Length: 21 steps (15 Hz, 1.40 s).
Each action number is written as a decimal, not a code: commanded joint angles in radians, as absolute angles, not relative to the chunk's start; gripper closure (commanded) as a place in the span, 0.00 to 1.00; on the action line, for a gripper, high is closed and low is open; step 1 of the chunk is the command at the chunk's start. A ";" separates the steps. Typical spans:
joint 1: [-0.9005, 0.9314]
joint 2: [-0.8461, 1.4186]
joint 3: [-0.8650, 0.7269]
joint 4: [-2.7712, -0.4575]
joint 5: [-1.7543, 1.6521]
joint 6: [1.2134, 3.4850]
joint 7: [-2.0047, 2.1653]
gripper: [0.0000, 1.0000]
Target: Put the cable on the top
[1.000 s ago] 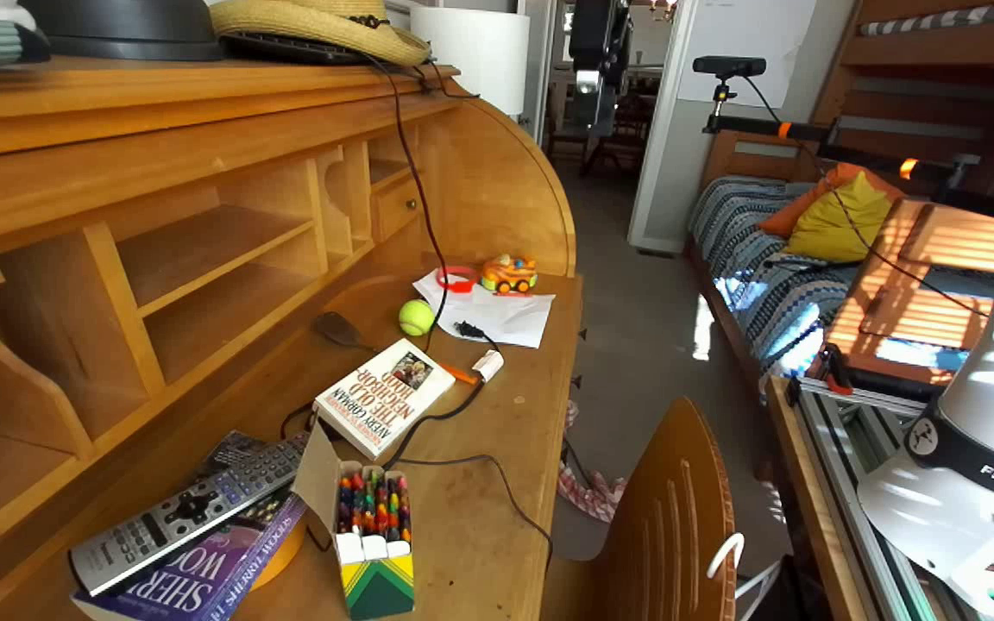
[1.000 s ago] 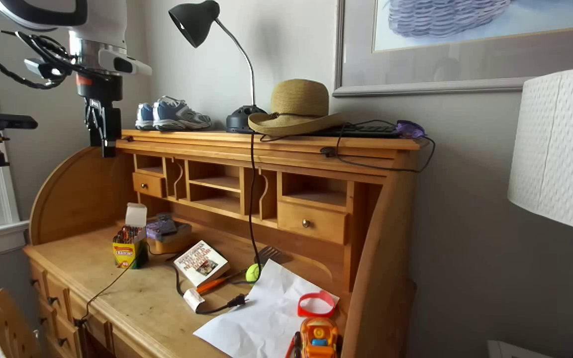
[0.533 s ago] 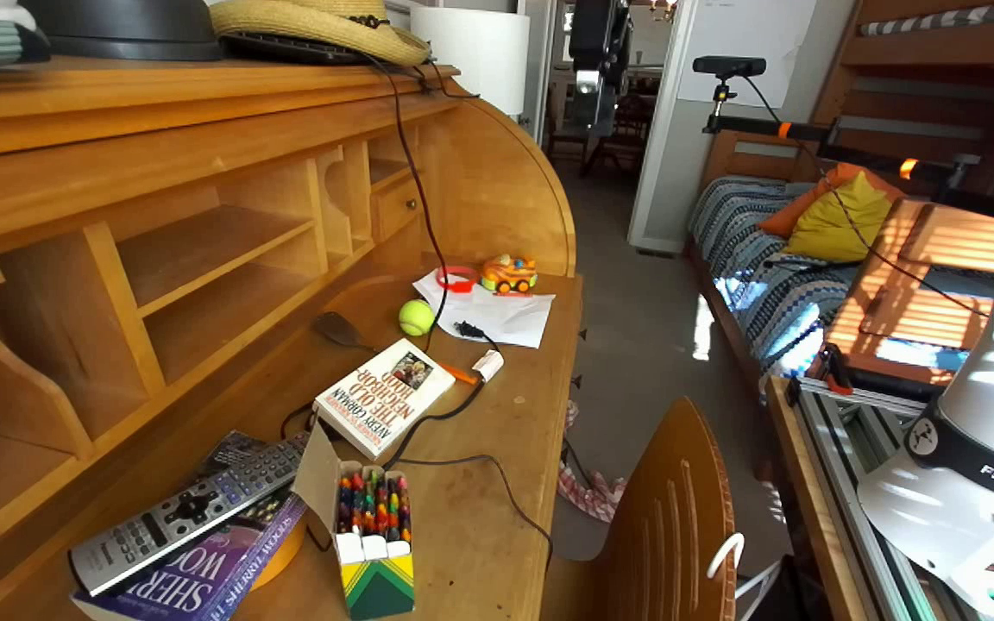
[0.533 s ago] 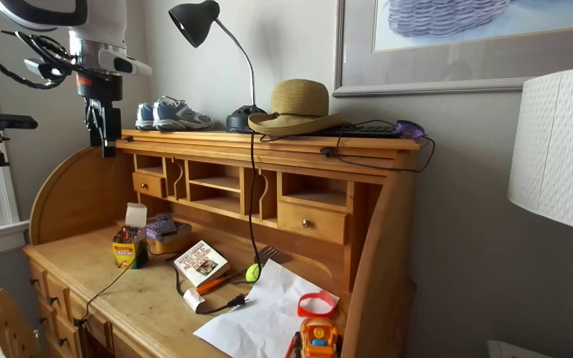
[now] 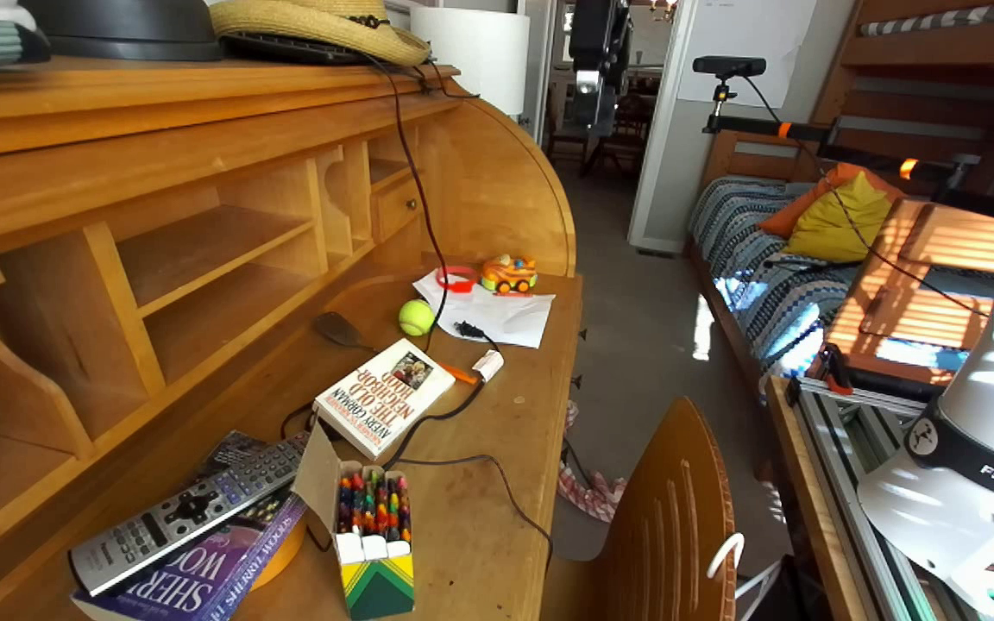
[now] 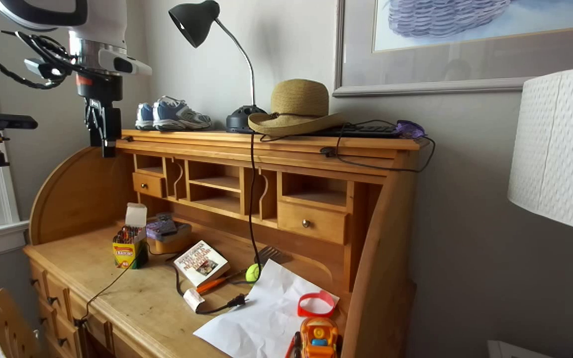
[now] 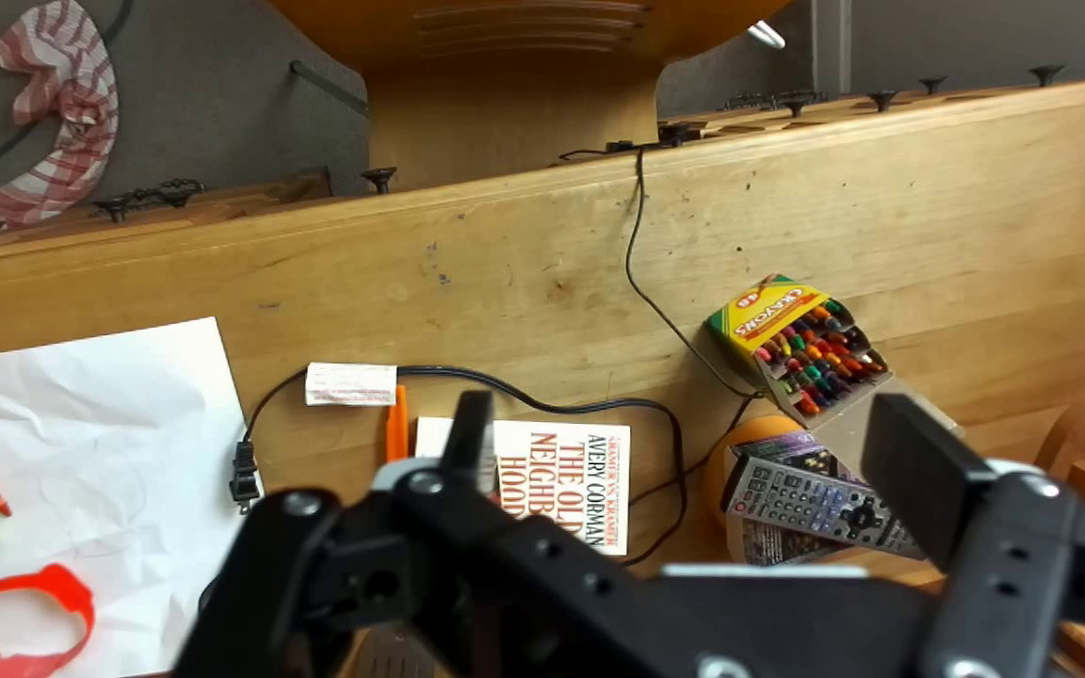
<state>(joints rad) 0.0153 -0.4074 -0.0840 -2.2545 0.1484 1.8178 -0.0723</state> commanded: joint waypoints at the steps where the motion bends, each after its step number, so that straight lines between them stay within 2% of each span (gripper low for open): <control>1: 0.003 -0.406 -0.074 -2.252 0.152 1.814 -0.076 0.00; 9: -0.002 -0.350 -0.078 -2.248 0.069 1.843 -0.181 0.00; 16: -0.066 -0.089 -0.024 -2.204 -0.273 1.971 0.108 0.00; 21: -0.070 0.027 -0.055 -2.167 -0.331 1.924 0.254 0.00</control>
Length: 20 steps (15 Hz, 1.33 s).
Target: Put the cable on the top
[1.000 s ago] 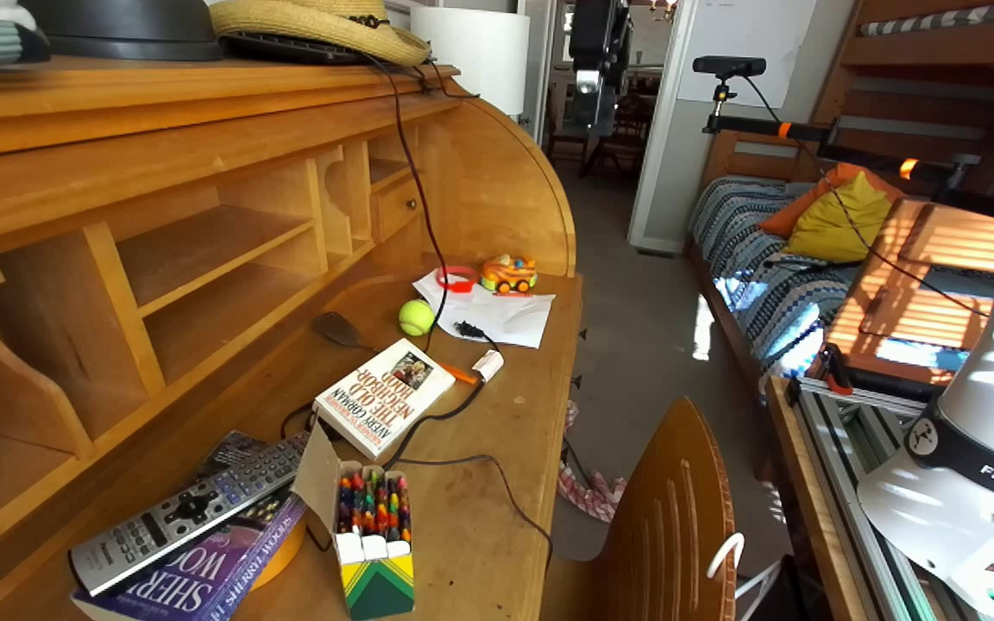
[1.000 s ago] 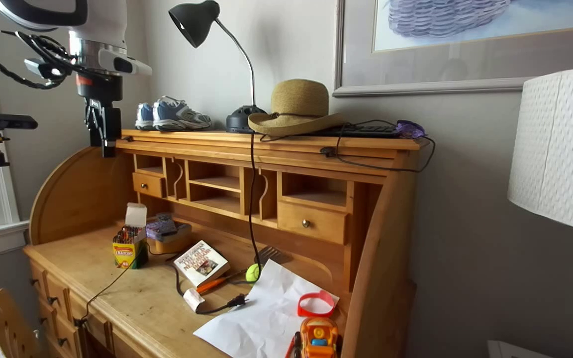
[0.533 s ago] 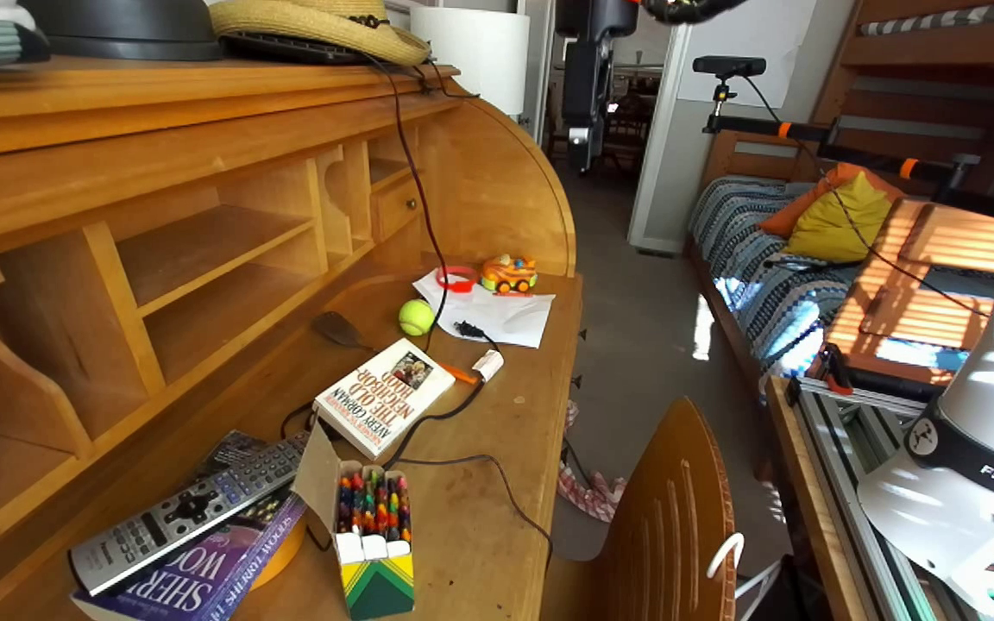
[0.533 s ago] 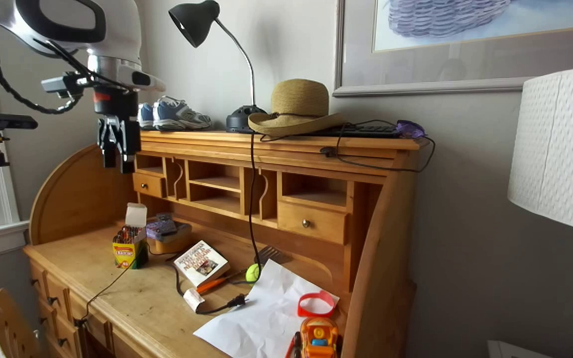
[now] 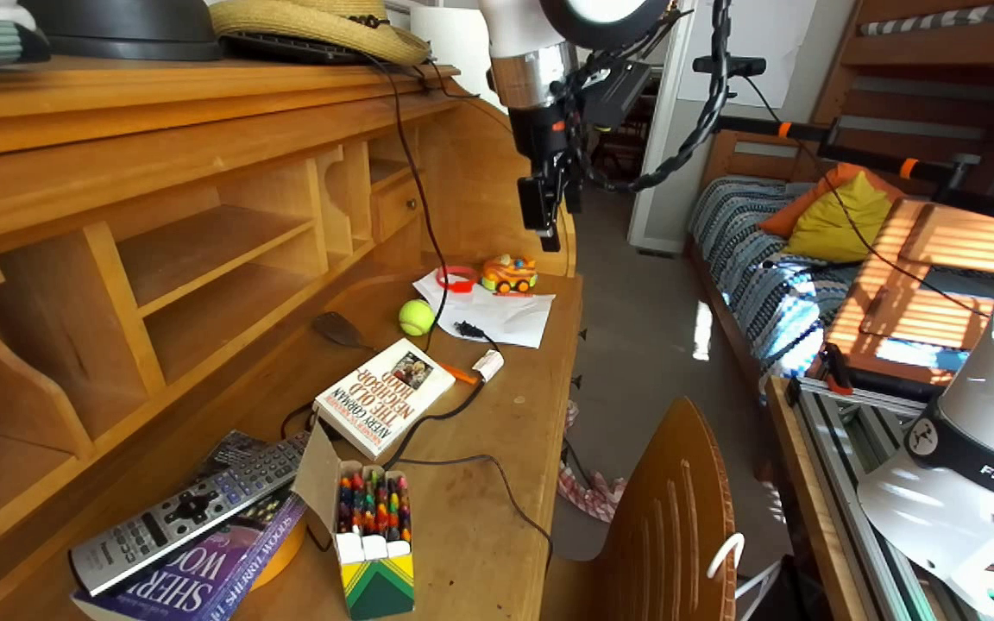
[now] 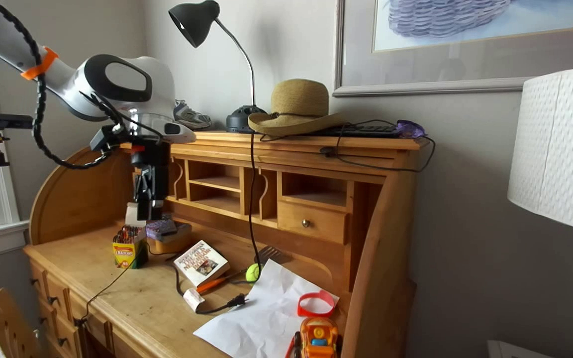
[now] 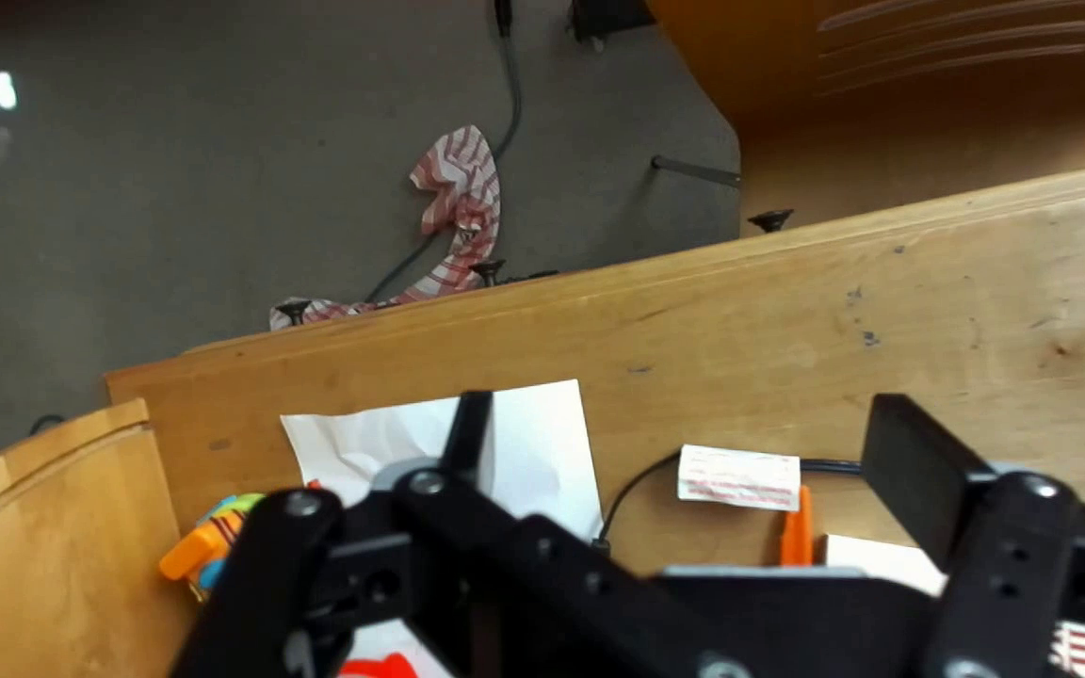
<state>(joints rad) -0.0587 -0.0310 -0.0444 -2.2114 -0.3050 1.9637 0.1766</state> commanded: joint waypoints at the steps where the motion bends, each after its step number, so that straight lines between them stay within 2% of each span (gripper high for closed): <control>1: -0.060 -0.010 -0.051 -2.203 -0.307 1.959 0.200 0.00; 6: -0.061 0.021 -0.052 -2.187 -0.309 1.970 0.257 0.00; 11: -0.066 0.207 -0.082 -2.078 -0.262 2.066 0.541 0.00; 20: -0.050 0.326 -0.168 -2.116 -0.225 2.598 0.813 0.00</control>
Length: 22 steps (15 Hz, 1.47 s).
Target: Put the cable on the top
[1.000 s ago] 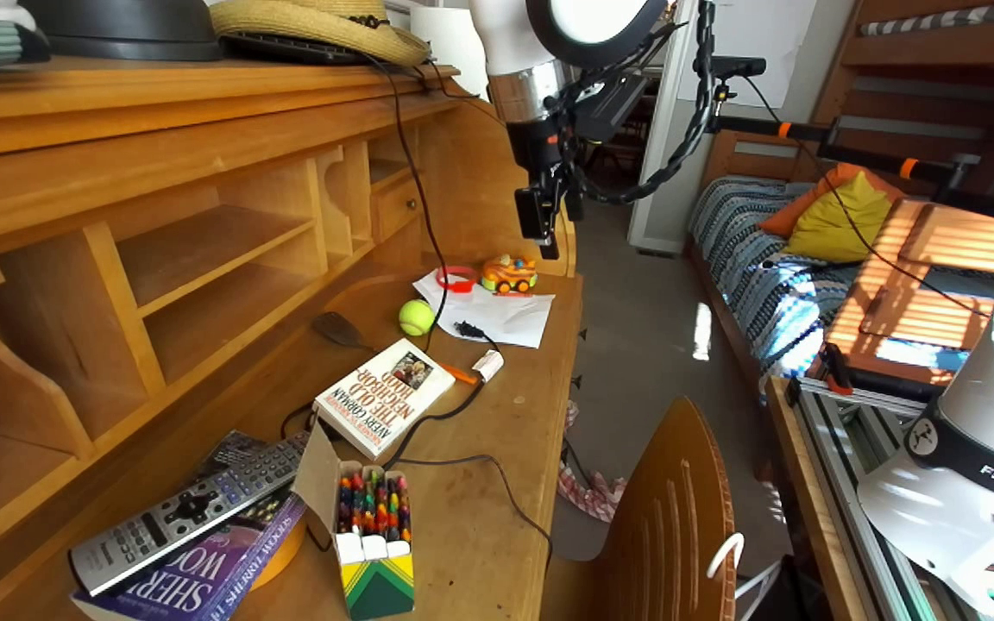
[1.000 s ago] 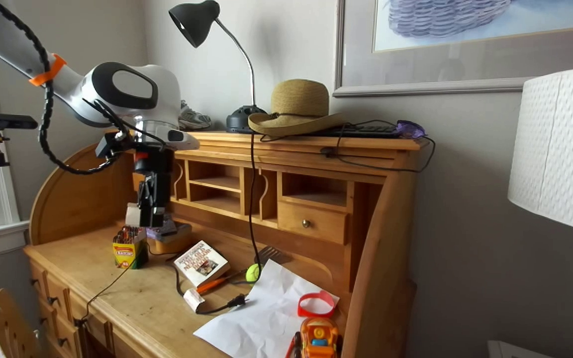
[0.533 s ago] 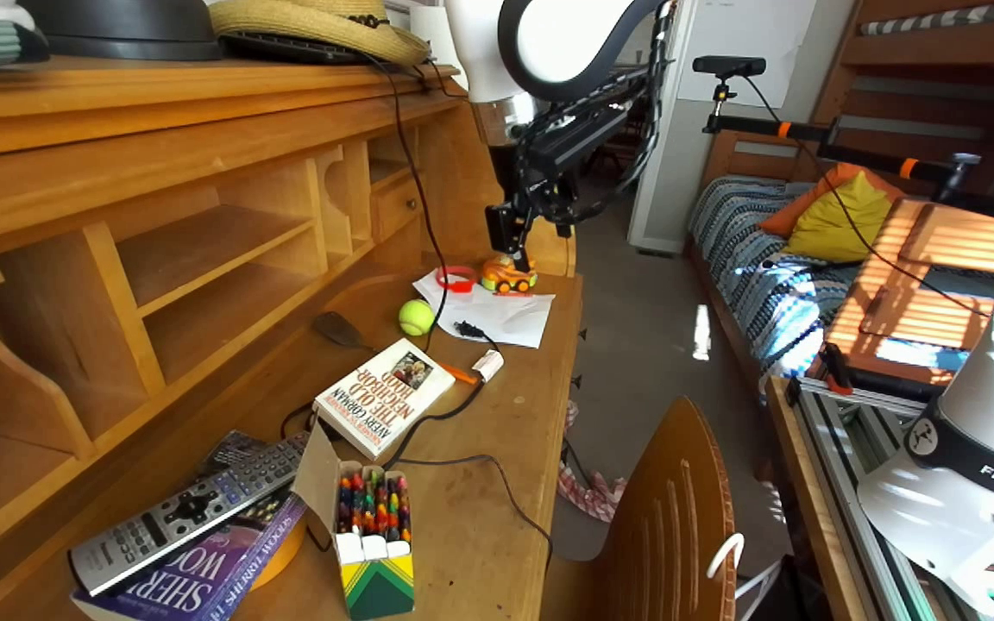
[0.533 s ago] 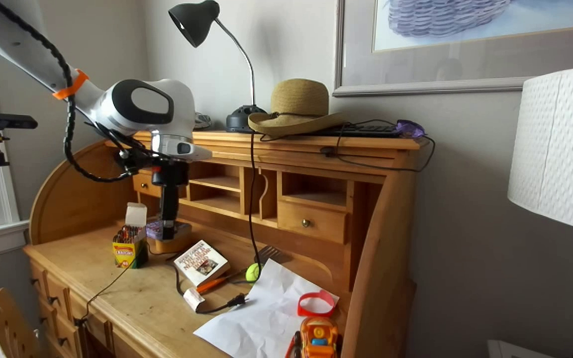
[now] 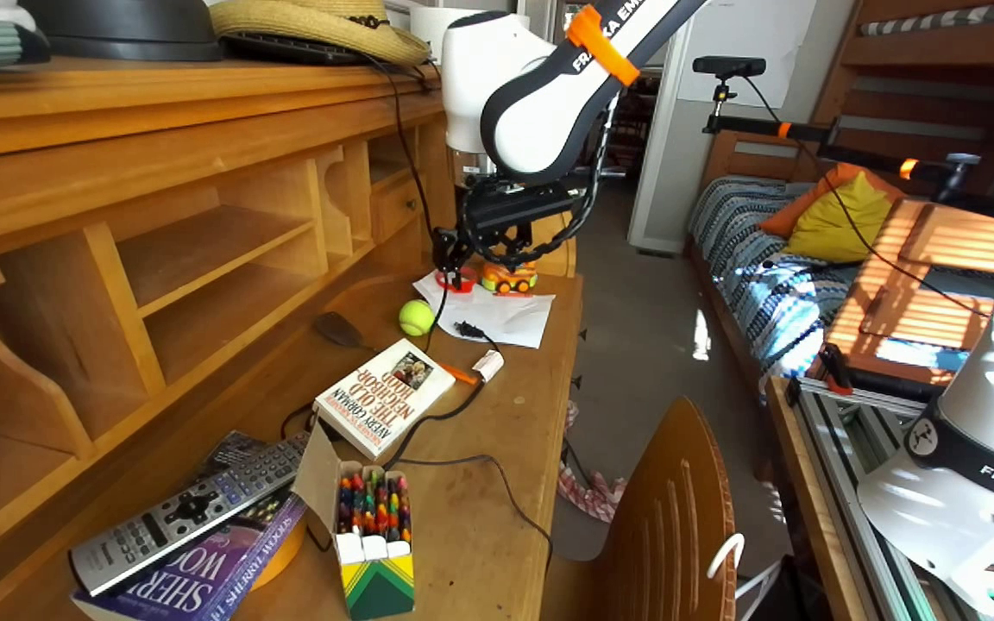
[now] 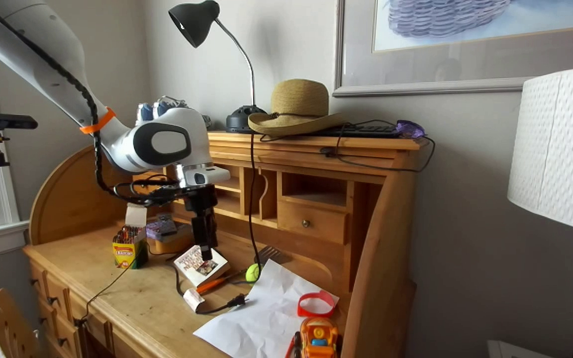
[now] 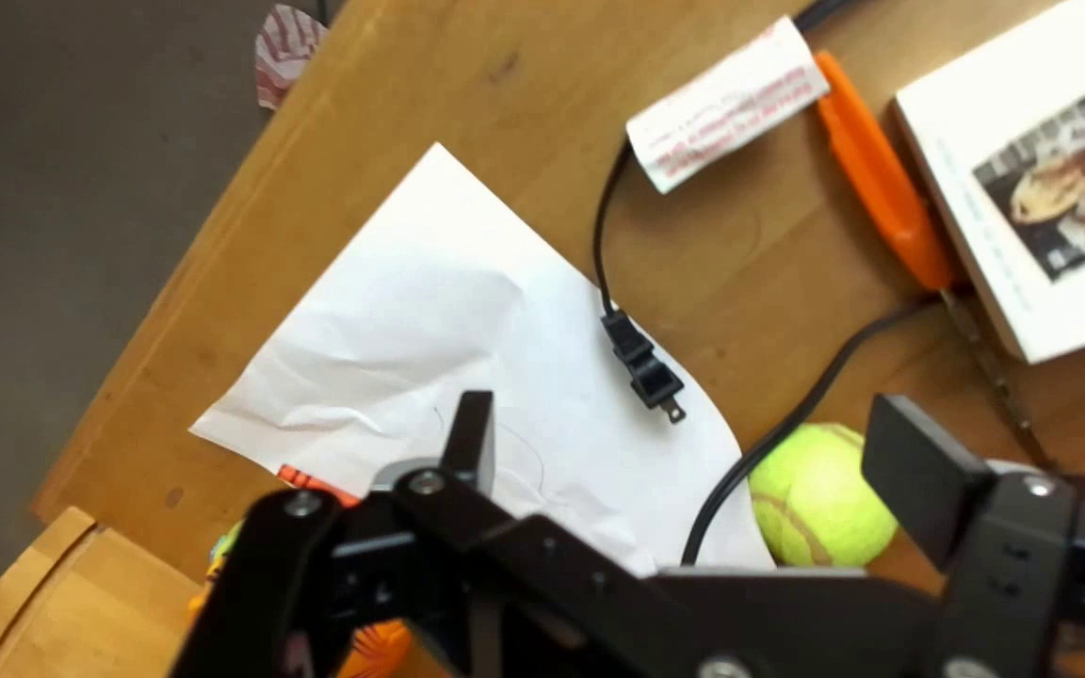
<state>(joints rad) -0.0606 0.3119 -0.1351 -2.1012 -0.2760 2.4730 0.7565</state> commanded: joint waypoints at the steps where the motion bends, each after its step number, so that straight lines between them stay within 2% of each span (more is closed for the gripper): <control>1: -0.047 0.327 -0.176 -2.130 -0.205 2.652 0.831 0.00; 8: -0.028 0.332 -0.196 -2.104 -0.195 2.605 0.783 0.00; 18: 0.079 0.569 -0.255 -1.975 -0.243 2.653 0.883 0.00; 22: 0.148 0.651 -0.337 -1.915 -0.260 2.704 0.994 0.00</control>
